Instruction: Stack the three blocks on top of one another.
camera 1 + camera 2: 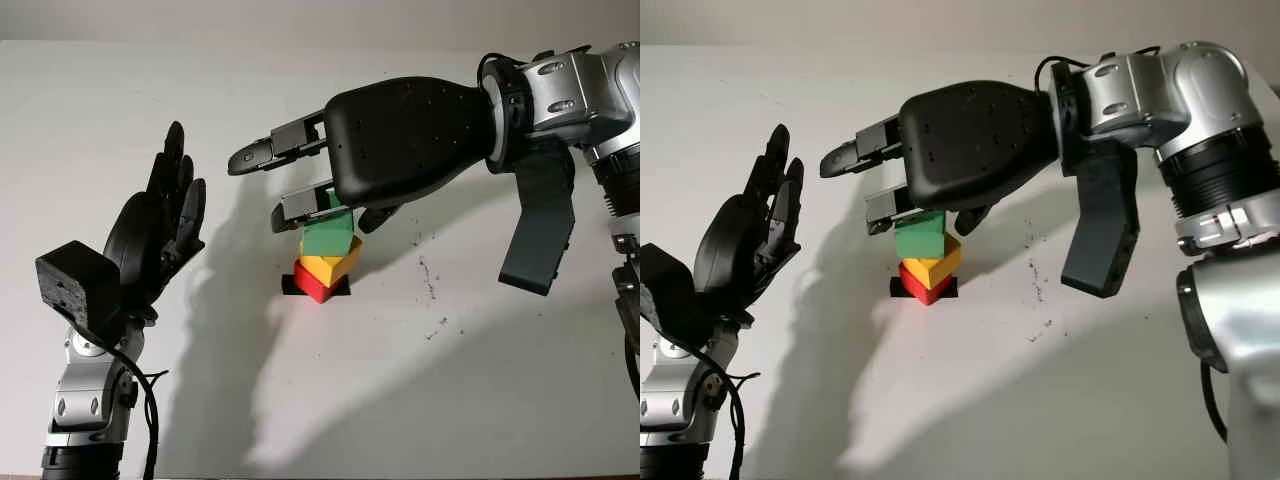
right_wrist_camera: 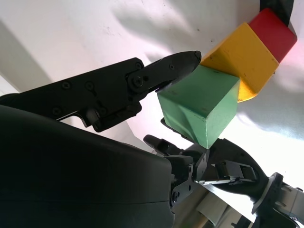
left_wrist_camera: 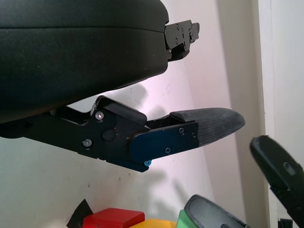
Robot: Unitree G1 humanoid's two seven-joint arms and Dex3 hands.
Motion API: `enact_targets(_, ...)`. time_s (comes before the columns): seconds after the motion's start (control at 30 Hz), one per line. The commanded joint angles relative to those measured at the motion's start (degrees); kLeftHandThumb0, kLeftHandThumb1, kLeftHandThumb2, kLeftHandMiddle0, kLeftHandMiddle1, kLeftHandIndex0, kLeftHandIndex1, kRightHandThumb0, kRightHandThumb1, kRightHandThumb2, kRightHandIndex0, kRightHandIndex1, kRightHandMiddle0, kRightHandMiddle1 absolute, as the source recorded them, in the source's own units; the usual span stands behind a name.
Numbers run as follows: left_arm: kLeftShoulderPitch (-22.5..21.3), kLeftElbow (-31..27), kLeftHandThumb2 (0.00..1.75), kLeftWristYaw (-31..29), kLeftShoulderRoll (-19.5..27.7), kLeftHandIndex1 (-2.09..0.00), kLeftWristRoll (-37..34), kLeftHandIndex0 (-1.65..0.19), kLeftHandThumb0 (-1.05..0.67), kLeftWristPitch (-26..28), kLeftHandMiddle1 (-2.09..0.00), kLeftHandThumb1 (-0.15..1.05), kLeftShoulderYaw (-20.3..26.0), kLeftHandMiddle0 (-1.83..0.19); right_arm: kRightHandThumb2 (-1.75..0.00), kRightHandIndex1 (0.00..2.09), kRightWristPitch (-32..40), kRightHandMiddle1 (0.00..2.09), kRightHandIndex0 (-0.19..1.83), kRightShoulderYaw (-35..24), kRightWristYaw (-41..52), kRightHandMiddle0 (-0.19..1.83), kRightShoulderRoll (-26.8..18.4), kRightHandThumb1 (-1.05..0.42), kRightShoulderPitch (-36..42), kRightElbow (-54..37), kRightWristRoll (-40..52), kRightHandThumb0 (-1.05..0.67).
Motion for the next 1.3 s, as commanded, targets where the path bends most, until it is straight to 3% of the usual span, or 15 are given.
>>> enact_targets(0.0,0.6,-0.8,0.64,0.2,0.0,0.00,0.3,0.19,-0.80,-0.2,0.00,1.05,-0.1,0.19,-0.05,0.02,0.5,0.11,-0.07,0.0,-0.2,0.09,-1.1,-0.96,0.0,-1.2,-0.5,-0.51)
enact_targets(0.27,0.5,-0.6,0.65,0.2,0.0,0.00,0.4,0.19,-0.80,-0.2,0.00,1.05,-0.2,0.19,-0.05,0.02,1.0,0.04,-0.15,0.1,-1.7,-0.02,-1.5,-0.97,0.0,-2.1,-2.5,-0.54)
enact_targets(0.47,0.5,-0.4,0.65,0.0,0.0,0.00,0.4,0.19,-0.80,-0.5,0.00,1.05,-0.2,0.19,-0.05,0.00,4.3,0.00,-0.19,-0.5,1.7,-0.17,-2.8,-0.96,0.7,-0.3,4.2,-0.49)
enact_targets(0.6,0.3,-0.2,0.65,0.0,-0.1,0.00,0.4,0.19,-0.80,-0.6,0.00,1.05,-0.2,0.19,-0.07,0.00,11.7,0.00,-0.19,-1.5,10.8,-0.19,-4.5,-0.97,2.3,2.2,19.0,-0.87)
enact_targets(0.77,0.3,0.0,0.64,0.1,-0.4,0.00,0.0,0.19,-0.80,-0.6,0.00,1.05,0.2,0.19,-0.47,0.00,21.2,0.00,-0.19,-9.2,11.5,-0.19,-5.8,-1.05,13.1,4.4,32.7,-0.87)
enact_targets(0.87,0.3,0.5,0.64,-0.3,-0.1,0.00,-0.3,0.19,-0.79,-1.2,0.00,1.05,0.6,0.19,-0.55,0.00,27.9,0.00,-0.19,-13.2,12.3,-0.19,-5.2,-1.05,19.7,3.2,38.6,-0.87)
enact_targets(1.0,-0.1,1.5,0.65,-1.0,0.5,0.00,-0.6,0.19,-0.79,-2.0,0.00,1.05,1.0,0.19,-0.58,0.00,36.8,0.00,-0.19,-17.9,12.7,-0.19,-0.6,-1.05,29.5,1.4,48.6,-0.86)
enact_targets(1.27,-1.0,3.1,0.63,-1.4,0.4,0.00,-1.2,0.19,-0.81,-2.6,0.00,1.05,1.3,0.19,-0.72,0.00,56.3,0.00,-0.19,-21.8,8.7,-0.19,9.7,-1.05,41.8,-9.9,54.6,-0.82)
